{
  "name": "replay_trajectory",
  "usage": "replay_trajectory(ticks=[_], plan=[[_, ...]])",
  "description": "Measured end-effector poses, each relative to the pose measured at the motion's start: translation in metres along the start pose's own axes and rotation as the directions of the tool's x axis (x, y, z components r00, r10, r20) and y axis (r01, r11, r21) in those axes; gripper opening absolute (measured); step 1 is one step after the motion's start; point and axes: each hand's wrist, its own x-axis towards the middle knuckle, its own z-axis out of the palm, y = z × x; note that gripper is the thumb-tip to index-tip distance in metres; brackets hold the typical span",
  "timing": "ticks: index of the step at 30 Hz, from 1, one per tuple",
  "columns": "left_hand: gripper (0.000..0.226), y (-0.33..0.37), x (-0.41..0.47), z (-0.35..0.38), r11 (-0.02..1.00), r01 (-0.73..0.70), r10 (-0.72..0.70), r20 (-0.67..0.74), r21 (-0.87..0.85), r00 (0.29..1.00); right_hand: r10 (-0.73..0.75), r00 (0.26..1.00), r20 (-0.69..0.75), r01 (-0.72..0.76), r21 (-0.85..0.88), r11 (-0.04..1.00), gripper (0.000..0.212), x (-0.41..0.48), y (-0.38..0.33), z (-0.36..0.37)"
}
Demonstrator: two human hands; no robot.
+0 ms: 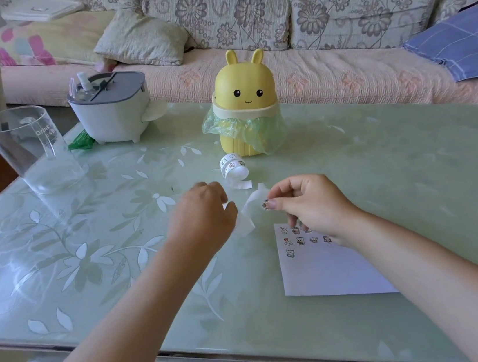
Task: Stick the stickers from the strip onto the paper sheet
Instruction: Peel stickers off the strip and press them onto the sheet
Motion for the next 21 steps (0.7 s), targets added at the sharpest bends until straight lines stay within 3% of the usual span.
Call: replay_trajectory(ticks=[3,5,8,12,21], plan=[[0.023,0.006,-0.006,0.005,0.982,-0.187,0.186,-0.073,-0.01,0.98,0.082,0.996,0.031,-0.082,0.008,0.997,0.02,-0.005,0.007,-0.007],[0.022,0.013,-0.012,0.007,0.921,-0.388,0.384,-0.092,-0.033,0.919,0.135,0.989,0.056,-0.134,-0.012,0.991,0.031,-0.009,0.012,-0.011],[0.024,0.021,-0.022,0.016,0.815,-0.574,0.573,-0.033,-0.086,0.819,0.193,0.98,0.04,-0.19,-0.081,0.979,0.018,-0.018,0.02,-0.017],[0.021,0.021,-0.031,0.029,0.795,-0.594,0.606,0.122,-0.123,0.786,0.277,0.96,0.047,-0.269,-0.138,0.953,0.009,-0.029,0.028,-0.024],[0.043,0.026,-0.043,0.042,0.814,-0.575,0.571,0.289,-0.079,0.769,0.309,0.951,0.021,-0.3,-0.185,0.936,0.007,-0.037,0.038,-0.026]])
